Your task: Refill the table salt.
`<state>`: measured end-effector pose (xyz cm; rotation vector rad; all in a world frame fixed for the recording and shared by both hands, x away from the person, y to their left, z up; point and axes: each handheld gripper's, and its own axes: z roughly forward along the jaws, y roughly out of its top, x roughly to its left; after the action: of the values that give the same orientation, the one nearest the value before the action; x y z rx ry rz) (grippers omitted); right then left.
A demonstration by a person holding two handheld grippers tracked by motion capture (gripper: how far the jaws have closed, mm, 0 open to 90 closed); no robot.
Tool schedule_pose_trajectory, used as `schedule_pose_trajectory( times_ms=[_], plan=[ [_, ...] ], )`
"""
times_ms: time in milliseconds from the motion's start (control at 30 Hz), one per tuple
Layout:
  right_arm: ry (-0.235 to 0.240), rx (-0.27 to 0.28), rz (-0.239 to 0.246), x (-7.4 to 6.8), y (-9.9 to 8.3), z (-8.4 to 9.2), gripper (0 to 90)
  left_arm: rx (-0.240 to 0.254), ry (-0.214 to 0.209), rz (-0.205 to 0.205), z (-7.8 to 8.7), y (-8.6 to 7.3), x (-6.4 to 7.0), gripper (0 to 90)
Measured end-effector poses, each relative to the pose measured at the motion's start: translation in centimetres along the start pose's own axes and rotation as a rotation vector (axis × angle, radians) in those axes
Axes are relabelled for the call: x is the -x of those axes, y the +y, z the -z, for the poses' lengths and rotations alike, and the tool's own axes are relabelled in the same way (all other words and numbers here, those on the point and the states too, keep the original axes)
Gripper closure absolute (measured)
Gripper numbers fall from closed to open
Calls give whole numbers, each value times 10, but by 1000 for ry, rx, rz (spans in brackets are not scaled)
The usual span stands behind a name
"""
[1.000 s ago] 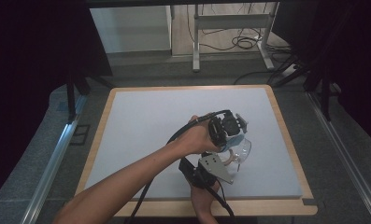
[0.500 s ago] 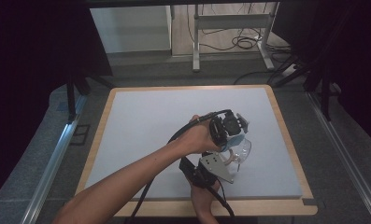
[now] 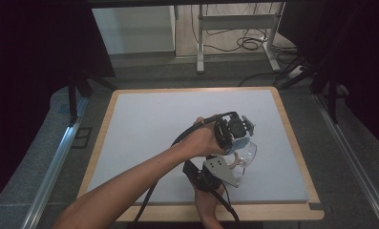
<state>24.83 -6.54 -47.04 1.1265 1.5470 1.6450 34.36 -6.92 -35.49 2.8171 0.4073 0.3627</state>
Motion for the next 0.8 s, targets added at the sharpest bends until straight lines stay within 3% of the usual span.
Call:
schedule_pose_trajectory(
  times_ms=[333, 800],
  plan=[
    [2, -1, 9, -1, -1, 0, 454, 15, -9, 6, 2, -2, -1, 893],
    [38, -39, 37, -2, -13, 1, 453, 130, -57, 59, 9, -22, -9, 890]
  ],
)
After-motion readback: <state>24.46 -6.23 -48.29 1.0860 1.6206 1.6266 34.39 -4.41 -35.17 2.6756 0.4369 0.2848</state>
